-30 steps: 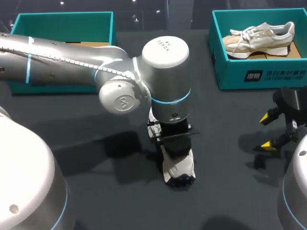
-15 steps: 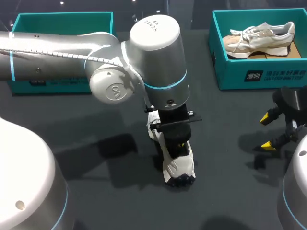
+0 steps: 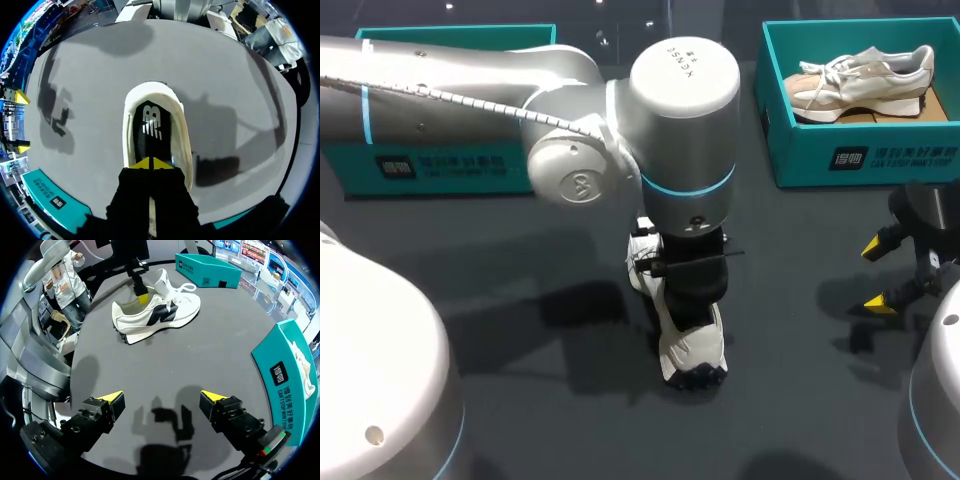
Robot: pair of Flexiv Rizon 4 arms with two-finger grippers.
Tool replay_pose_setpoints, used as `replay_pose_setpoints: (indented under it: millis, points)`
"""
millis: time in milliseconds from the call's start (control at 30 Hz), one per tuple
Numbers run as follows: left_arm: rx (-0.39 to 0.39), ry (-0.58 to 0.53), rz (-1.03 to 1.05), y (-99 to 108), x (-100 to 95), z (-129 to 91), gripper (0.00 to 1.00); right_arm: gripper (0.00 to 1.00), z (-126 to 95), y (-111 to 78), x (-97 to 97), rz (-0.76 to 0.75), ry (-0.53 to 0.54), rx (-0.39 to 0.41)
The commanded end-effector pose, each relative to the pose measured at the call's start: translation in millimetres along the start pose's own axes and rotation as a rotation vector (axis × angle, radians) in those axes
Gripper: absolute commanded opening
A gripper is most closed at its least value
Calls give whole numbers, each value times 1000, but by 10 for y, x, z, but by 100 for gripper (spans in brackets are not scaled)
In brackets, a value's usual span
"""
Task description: Take the shoe out of the shoebox, open the shoe tongue, remove and reinsert the insole, then place the shoe into the shoebox
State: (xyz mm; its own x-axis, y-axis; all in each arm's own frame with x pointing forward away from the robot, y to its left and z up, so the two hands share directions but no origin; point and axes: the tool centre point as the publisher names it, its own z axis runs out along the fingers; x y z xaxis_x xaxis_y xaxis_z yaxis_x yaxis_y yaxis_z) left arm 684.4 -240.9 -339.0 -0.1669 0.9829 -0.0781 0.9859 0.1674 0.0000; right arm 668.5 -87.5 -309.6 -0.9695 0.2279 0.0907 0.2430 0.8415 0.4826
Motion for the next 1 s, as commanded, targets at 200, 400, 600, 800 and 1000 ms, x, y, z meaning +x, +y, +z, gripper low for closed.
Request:
replay_pose_setpoints:
  millis: [200,400,600,800,1000]
  points:
    - [-4,-9,-32,89,89,27,26,100,3,-2,8,0,-1,1]
    - [0,-4,-32,93,88,54,28,100,3,-2,8,0,-1,1]
    - [9,0,-24,123,61,74,30,100,3,-2,8,0,-1,1]
    - [10,12,-20,152,38,82,65,100,3,-2,8,0,-1,1]
    - [21,16,-19,177,45,91,100,100,3,-2,8,0,-1,1]
